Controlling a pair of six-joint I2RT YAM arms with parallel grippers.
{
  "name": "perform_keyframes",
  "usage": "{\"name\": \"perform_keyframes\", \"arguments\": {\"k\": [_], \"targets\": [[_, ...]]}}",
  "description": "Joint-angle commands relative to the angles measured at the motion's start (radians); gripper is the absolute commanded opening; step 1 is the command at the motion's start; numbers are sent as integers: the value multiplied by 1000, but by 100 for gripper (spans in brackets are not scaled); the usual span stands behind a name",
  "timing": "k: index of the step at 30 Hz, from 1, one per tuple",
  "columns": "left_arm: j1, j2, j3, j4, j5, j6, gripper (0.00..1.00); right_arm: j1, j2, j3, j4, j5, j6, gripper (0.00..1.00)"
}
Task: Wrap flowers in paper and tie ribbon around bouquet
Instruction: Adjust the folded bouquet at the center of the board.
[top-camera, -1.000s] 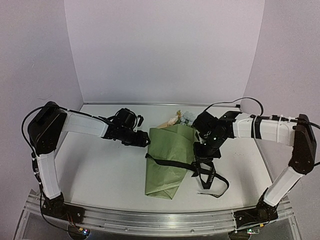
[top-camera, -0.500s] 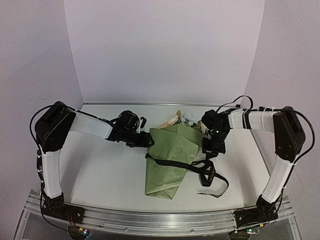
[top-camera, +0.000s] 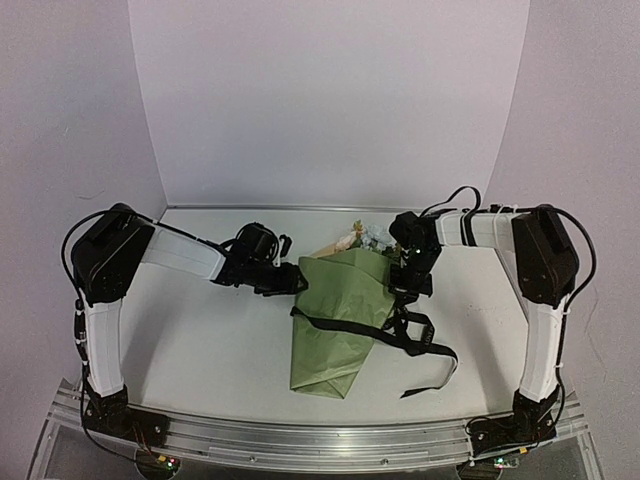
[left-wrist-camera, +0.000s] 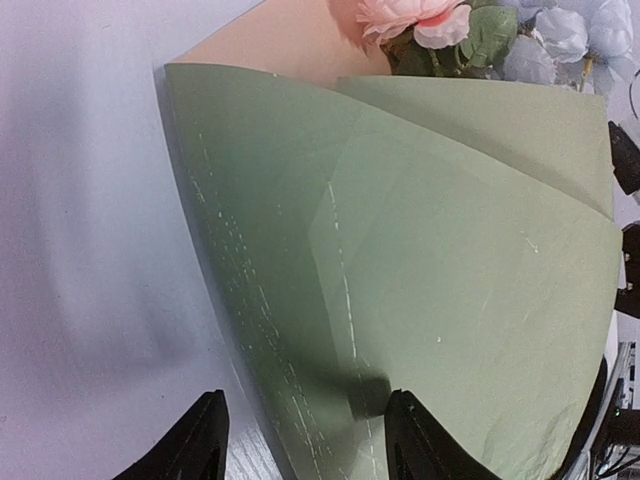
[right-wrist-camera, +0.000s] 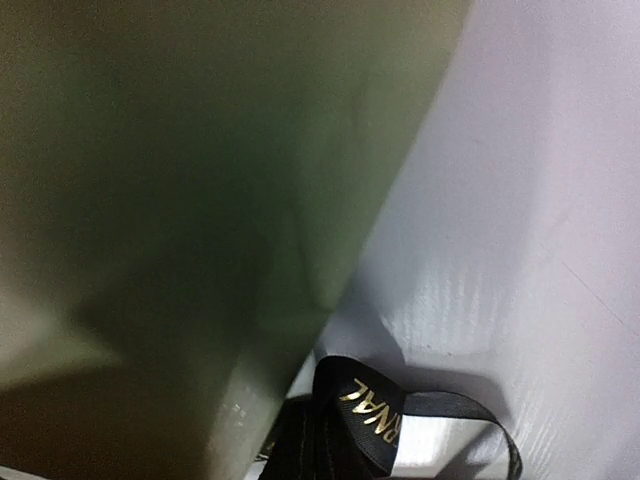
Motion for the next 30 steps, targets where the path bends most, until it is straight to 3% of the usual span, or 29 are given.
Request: {"name": "perform_keyframes", "arguments": {"k": [1, 22, 30], "targets": [[-7, -22, -31, 57, -17, -47, 54, -2, 76, 114, -33, -75, -15, 0], [-124, -127, -144, 93, -158, -165, 49, 37, 156, 235, -47, -260, -69, 0], [-130, -145, -151, 39, -266, -183, 49, 15, 3, 48, -59, -86, -83, 0]]}}
